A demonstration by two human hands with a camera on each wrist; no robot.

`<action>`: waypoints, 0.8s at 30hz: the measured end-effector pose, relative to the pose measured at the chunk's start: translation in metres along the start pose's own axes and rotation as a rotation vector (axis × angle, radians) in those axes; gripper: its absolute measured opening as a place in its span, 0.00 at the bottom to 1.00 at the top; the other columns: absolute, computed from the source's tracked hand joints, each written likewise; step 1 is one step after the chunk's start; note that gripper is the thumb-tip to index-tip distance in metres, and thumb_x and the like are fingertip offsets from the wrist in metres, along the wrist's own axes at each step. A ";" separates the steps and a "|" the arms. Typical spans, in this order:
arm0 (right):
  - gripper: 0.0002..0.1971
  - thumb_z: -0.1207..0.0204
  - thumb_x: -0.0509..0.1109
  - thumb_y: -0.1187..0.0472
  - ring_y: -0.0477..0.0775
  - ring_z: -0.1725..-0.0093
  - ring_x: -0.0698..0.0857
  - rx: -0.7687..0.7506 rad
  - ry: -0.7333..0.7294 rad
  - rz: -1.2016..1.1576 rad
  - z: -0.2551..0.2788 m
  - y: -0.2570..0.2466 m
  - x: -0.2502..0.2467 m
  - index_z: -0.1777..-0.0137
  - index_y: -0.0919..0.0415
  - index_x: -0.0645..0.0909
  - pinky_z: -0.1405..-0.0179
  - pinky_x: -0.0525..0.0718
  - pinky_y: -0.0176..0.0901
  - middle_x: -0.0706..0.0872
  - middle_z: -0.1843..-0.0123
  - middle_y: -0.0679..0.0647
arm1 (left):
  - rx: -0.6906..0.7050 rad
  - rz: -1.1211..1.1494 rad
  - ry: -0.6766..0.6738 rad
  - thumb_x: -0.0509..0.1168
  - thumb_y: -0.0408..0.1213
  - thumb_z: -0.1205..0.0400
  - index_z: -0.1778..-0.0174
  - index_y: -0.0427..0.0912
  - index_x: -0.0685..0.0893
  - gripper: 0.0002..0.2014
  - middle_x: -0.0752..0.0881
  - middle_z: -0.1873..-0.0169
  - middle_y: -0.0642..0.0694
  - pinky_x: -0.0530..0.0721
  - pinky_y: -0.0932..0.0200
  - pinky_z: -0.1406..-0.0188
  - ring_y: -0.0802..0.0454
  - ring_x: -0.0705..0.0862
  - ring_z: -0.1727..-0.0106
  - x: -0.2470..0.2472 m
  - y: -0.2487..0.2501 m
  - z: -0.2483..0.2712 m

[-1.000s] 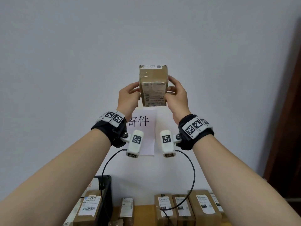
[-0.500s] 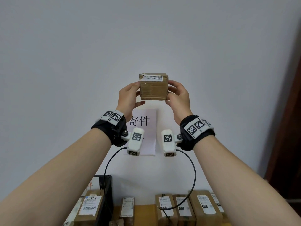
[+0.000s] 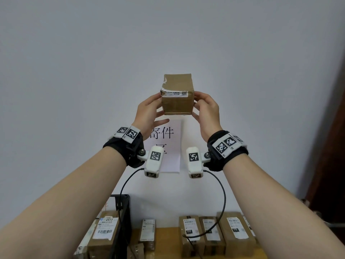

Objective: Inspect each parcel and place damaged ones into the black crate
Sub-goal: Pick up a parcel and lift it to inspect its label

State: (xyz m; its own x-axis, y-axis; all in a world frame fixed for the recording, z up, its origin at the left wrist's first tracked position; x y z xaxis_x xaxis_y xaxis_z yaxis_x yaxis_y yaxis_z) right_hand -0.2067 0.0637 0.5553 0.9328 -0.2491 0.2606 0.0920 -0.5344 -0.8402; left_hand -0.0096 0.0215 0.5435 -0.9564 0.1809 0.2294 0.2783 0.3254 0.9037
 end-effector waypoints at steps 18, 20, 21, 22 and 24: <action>0.02 0.18 0.74 0.56 0.54 0.37 0.91 0.475 -0.031 0.145 0.058 0.244 -0.061 0.49 0.52 0.86 0.30 0.86 0.62 0.93 0.41 0.55 | -0.502 0.001 0.113 0.73 0.56 0.17 0.29 0.43 0.84 0.26 0.91 0.39 0.41 0.92 0.37 0.41 0.42 0.93 0.42 -0.061 -0.254 0.038; 0.04 0.17 0.73 0.57 0.54 0.39 0.91 0.569 -0.050 0.199 0.077 0.285 -0.074 0.46 0.54 0.87 0.33 0.88 0.59 0.93 0.42 0.53 | -0.570 -0.033 0.135 0.75 0.52 0.17 0.29 0.40 0.83 0.25 0.89 0.44 0.41 0.91 0.38 0.41 0.41 0.92 0.46 -0.072 -0.301 0.054; 0.05 0.16 0.72 0.58 0.54 0.41 0.91 0.619 -0.069 0.248 0.087 0.307 -0.080 0.44 0.55 0.87 0.35 0.89 0.59 0.93 0.42 0.53 | -0.607 -0.048 0.147 0.75 0.49 0.17 0.29 0.39 0.82 0.24 0.89 0.46 0.41 0.92 0.39 0.41 0.41 0.92 0.49 -0.078 -0.325 0.063; 0.06 0.17 0.72 0.58 0.55 0.41 0.91 0.660 -0.099 0.320 0.097 0.329 -0.087 0.43 0.55 0.87 0.35 0.89 0.59 0.93 0.43 0.52 | -0.653 -0.069 0.159 0.76 0.47 0.17 0.29 0.39 0.82 0.24 0.88 0.46 0.42 0.91 0.40 0.44 0.41 0.91 0.50 -0.085 -0.352 0.074; 0.08 0.17 0.72 0.58 0.55 0.41 0.90 0.701 -0.197 0.506 0.117 0.374 -0.101 0.41 0.54 0.87 0.35 0.89 0.59 0.91 0.43 0.51 | -0.753 -0.109 0.179 0.77 0.45 0.19 0.30 0.40 0.82 0.24 0.89 0.44 0.42 0.92 0.45 0.53 0.39 0.91 0.48 -0.099 -0.406 0.099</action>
State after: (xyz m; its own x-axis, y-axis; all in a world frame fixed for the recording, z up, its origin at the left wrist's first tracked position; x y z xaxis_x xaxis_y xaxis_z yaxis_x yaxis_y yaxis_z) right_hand -0.2262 -0.0167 0.1594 0.9568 -0.1430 -0.2532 -0.2155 0.2359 -0.9476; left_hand -0.0190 -0.0362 0.1181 -0.9924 0.0110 0.1225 0.1082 -0.3961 0.9118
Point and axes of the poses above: each hand's wrist, its own z-axis away from the middle knuckle, its own x-axis out of the palm, y = z × x, the point moved 10 cm from there along -z, towards the middle knuckle
